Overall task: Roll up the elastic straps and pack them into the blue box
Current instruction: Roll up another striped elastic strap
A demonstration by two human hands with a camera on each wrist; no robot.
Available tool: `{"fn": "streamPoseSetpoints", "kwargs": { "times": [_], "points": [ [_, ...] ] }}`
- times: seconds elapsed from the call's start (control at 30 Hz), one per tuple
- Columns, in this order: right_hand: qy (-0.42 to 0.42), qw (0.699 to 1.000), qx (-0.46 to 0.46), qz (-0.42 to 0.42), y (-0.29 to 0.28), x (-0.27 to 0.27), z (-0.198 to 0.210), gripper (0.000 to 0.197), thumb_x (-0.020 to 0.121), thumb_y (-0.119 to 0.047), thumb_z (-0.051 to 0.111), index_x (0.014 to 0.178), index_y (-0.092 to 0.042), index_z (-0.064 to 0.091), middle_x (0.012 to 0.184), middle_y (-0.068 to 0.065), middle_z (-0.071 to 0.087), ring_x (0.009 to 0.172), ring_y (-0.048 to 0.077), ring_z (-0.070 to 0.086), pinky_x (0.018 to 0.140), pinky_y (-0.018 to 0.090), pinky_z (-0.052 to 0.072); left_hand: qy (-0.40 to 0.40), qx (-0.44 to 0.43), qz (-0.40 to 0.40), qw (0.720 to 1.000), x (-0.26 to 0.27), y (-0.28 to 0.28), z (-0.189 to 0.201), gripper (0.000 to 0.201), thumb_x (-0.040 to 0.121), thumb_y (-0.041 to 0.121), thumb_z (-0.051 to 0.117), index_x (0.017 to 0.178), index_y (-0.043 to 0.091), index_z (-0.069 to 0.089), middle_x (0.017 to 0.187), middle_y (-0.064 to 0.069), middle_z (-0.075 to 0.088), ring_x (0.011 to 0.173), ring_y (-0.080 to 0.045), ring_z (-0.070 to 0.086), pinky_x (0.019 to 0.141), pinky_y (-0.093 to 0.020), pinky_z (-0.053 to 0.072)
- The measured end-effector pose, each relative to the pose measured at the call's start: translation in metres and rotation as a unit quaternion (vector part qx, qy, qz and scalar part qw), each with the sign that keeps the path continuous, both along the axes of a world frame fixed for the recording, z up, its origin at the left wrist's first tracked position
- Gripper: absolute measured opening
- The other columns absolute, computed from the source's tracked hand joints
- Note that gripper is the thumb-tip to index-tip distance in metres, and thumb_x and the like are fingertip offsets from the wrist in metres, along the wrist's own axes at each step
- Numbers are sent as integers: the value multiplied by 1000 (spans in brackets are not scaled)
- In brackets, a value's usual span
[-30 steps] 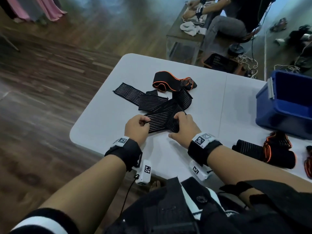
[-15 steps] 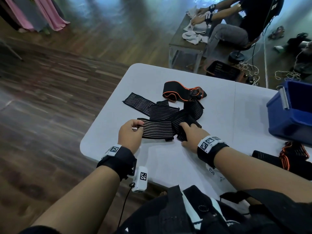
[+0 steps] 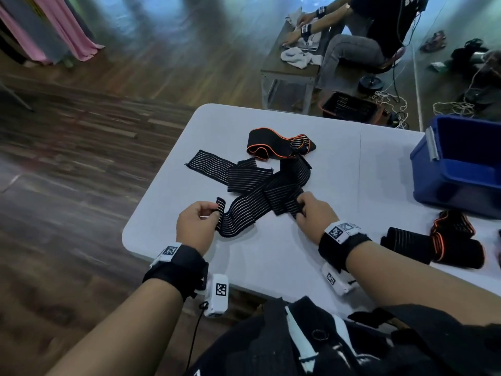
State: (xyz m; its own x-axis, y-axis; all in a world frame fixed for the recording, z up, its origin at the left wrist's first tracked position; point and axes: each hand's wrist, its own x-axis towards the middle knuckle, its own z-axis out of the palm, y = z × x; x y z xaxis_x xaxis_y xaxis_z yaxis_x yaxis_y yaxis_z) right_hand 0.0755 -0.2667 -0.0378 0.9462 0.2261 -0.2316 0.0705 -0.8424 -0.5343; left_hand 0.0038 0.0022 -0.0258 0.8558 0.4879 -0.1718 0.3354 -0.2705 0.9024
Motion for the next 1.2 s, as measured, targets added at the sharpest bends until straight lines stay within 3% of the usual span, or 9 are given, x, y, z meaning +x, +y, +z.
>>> {"fn": "streamPoseSetpoints", "kwargs": {
  "times": [0.07, 0.2, 0.43, 0.6, 0.7, 0.8, 0.9, 1.07, 1.2],
  "points": [
    [-22, 995, 92, -33, -8, -3, 14, 30, 90, -11, 52, 116, -25, 46, 74, 3, 60, 67, 22, 58, 61, 30, 42, -9, -7, -11, 1000, -2, -9, 11, 19, 87, 2, 68, 84, 20, 73, 80, -8, 72, 75, -25, 68, 73, -40, 62],
    [-71, 973, 215, -44, -13, -5, 55, 39, 87, -14, 53, 114, -41, 46, 77, -2, 58, 70, 24, 66, 67, 38, 56, -47, 22, -42, 998, 2, -35, 45, 23, 89, 4, 66, 84, 25, 75, 78, 0, 74, 69, -17, 69, 72, -38, 61],
    [-133, 944, 302, -21, -13, -12, 102, 22, 92, -15, 54, 100, -28, 70, 86, -19, 65, 83, 13, 65, 79, 46, 57, -132, 76, -92, 984, 3, -89, 94, 20, 89, 9, 67, 93, 26, 76, 87, 7, 74, 76, -9, 68, 80, -38, 60],
    [-133, 920, 368, -6, -17, -26, 114, 28, 88, -13, 55, 109, -27, 68, 85, -15, 65, 81, 12, 64, 83, 43, 56, -153, 52, -97, 982, -2, -112, 108, 20, 83, 15, 69, 89, 34, 75, 83, 4, 77, 79, -21, 73, 82, -48, 61],
    [-130, 911, 390, -27, -19, -34, 119, 36, 85, -10, 65, 117, -24, 59, 75, -9, 62, 66, 8, 59, 75, 33, 54, -155, 39, -104, 982, -4, -123, 115, 23, 85, 8, 71, 91, 30, 75, 83, 3, 77, 78, -21, 73, 82, -48, 61],
    [-128, 908, 397, -42, -19, -36, 121, 38, 82, -11, 72, 112, -26, 55, 73, -8, 65, 66, 4, 59, 74, 24, 51, -159, 19, -114, 980, -1, -128, 120, 23, 85, 6, 72, 96, 27, 74, 86, 1, 77, 80, -22, 73, 85, -50, 60],
    [-140, 913, 382, -45, -17, -35, 120, 38, 79, -9, 73, 108, -28, 57, 79, -8, 68, 72, 6, 63, 78, 28, 54, -160, -12, -136, 978, 4, -129, 123, 21, 82, 14, 72, 95, 30, 75, 86, -2, 77, 83, -23, 73, 87, -52, 59],
    [-186, 922, 337, -40, -9, -33, 126, 53, 79, -12, 72, 124, -25, 46, 83, -10, 64, 80, 4, 63, 77, 23, 50, -160, -49, -173, 971, 16, -126, 127, 15, 82, 24, 71, 95, 28, 75, 84, -4, 77, 84, -24, 75, 83, -56, 59],
    [-200, 923, 324, -47, -1, -34, 128, 64, 80, -17, 73, 134, -22, 40, 84, -12, 64, 70, 1, 59, 71, 23, 49, -146, -63, -194, 968, 26, -117, 129, 17, 81, 31, 78, 97, 25, 76, 86, -2, 78, 86, -22, 75, 83, -54, 60]
  ]
}}
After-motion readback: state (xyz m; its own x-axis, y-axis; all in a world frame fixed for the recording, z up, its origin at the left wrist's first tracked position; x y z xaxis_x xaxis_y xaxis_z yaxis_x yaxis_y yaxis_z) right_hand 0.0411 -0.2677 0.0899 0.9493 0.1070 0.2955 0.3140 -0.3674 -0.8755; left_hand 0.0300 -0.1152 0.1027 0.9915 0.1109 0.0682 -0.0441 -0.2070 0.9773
